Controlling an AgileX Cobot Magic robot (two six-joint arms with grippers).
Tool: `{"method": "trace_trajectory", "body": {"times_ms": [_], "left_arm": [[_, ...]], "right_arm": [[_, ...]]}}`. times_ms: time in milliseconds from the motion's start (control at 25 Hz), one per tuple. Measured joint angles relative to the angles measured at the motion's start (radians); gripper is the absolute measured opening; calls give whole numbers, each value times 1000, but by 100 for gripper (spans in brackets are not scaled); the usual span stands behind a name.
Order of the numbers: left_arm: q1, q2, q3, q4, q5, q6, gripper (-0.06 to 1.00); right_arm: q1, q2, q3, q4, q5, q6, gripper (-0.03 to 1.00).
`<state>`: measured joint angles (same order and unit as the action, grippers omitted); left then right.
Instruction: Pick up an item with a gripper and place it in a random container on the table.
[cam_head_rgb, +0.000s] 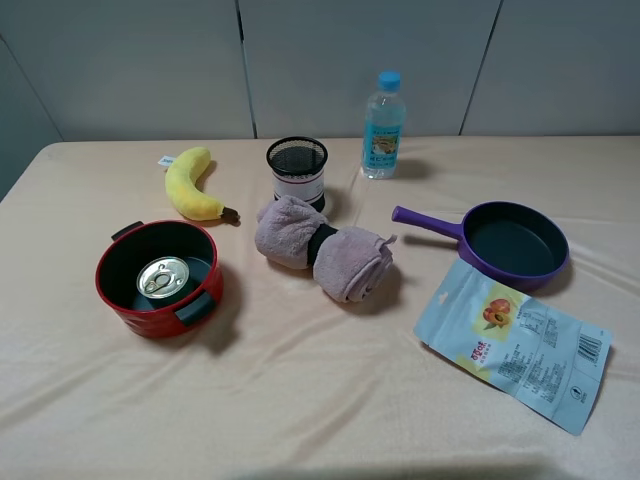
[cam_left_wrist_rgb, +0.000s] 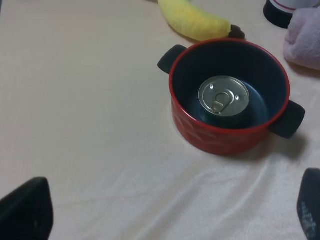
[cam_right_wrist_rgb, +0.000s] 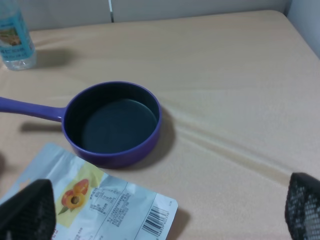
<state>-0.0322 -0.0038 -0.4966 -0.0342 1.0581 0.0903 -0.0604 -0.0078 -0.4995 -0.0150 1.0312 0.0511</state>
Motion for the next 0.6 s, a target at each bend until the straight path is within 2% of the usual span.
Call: {"method": "trace_trajectory", "body": {"times_ms": [600], "left_arm": [[0,0,0,0,0,1,99]], "right_arm": [[0,0,0,0,0,0,69]]}}
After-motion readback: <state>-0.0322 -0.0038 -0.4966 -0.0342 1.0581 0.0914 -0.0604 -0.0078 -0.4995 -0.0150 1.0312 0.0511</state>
